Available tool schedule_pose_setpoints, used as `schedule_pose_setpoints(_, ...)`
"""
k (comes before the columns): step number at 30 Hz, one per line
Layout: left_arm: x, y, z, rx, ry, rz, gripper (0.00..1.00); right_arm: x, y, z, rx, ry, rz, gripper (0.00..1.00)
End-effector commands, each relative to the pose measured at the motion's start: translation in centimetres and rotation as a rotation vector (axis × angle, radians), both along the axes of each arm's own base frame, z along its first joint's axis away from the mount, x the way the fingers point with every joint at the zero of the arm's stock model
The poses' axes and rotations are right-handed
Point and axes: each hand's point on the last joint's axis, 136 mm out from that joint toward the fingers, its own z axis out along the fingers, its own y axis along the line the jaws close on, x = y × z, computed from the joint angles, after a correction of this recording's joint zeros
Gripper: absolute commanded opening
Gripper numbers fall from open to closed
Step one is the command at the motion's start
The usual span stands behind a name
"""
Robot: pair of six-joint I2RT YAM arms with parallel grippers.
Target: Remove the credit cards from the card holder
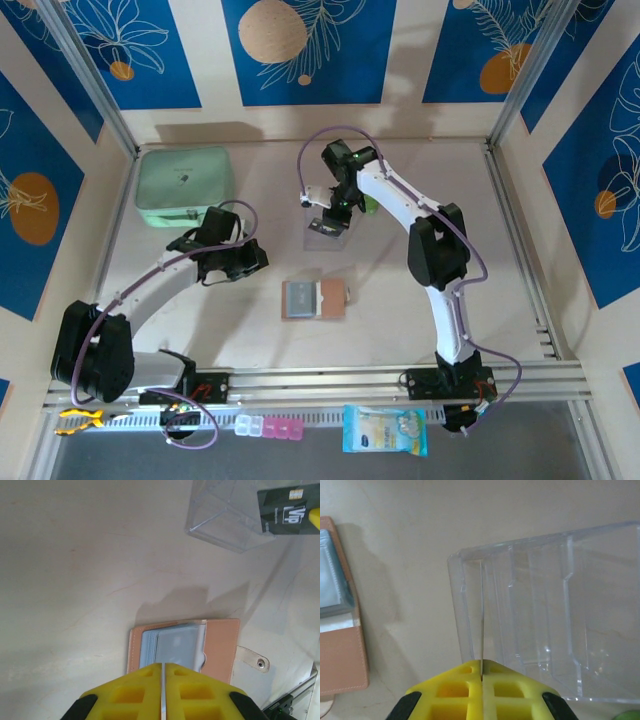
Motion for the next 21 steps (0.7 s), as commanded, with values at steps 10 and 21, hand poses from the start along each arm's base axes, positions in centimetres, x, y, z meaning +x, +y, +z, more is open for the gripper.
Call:
schedule_pose_setpoints(10,-0.4,0.4,0.4,-0.003,0.007,-0.014,0.10,-2.5,0.1,-2.5,-0.012,0.195,0.052,0.00)
schedule_pose_setpoints(21,-0.6,0.6,0.5,-0.007,0.005,-0.005,0.10,-2.4,0.0,-2.1,0.018,0.214,0.050,0.18)
